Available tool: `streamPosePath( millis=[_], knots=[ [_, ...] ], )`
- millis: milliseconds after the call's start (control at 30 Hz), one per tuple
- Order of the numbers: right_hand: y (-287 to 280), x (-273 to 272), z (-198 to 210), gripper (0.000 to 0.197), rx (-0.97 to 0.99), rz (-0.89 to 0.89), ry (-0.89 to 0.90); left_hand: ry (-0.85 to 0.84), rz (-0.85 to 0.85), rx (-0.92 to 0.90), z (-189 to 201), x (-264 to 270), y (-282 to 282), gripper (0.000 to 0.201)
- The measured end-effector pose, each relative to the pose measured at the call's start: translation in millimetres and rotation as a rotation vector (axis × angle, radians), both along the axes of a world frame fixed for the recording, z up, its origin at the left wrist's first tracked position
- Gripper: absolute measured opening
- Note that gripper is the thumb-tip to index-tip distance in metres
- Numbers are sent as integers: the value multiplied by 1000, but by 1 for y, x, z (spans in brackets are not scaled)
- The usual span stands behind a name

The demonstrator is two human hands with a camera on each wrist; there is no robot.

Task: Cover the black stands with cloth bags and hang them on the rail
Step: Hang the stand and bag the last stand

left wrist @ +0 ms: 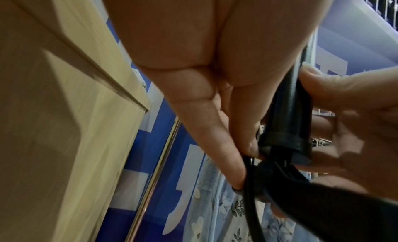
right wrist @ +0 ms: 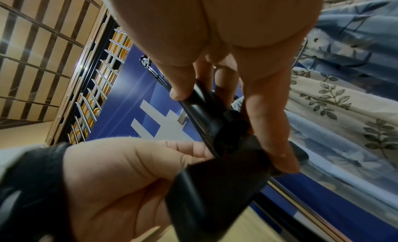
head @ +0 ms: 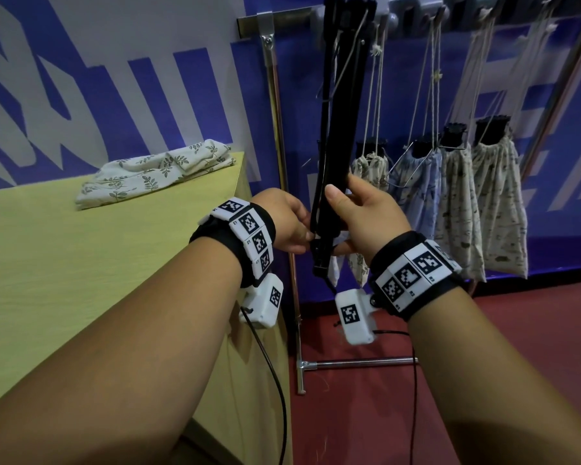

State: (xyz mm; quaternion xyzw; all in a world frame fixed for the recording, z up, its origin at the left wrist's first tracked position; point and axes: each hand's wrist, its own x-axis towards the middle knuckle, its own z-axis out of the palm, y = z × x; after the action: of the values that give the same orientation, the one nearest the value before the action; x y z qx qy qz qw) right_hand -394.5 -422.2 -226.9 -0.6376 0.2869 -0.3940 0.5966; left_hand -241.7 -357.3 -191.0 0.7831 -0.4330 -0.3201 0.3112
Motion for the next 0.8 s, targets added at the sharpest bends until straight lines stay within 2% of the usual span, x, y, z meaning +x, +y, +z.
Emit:
streamPosePath(
  millis=[100, 233, 333, 433, 533, 633, 700, 733, 800],
  knots=[
    [2, 3, -1, 17, -29, -32, 23, 28, 33, -18, -1, 2, 0, 22],
    [5, 6, -2, 29, -48, -81, 35, 164, 114, -36, -1, -5, 1, 21],
    [5, 4, 1, 26, -40, -58, 23, 200, 136, -40, 2, -9, 2, 20],
    [4, 2, 3, 14, -75, -8, 66, 185, 94, 26, 2, -10, 1, 17],
    [5, 6, -7, 15, -125, -13, 145, 149, 46, 130, -3, -15, 2, 27],
    [8, 14, -20, 53, -106, -34, 266, 145, -14, 249, -9, -14, 3, 30],
    [10, 18, -28, 66, -93, -35, 363, 134, -33, 322, -10, -11, 2, 36],
    [10, 19, -31, 63, -74, -14, 396, 90, -32, 344, -9, -12, 2, 35],
    [7, 20, -35, 40, -24, 49, 433, -32, -38, 363, -7, -12, 3, 32]
  ],
)
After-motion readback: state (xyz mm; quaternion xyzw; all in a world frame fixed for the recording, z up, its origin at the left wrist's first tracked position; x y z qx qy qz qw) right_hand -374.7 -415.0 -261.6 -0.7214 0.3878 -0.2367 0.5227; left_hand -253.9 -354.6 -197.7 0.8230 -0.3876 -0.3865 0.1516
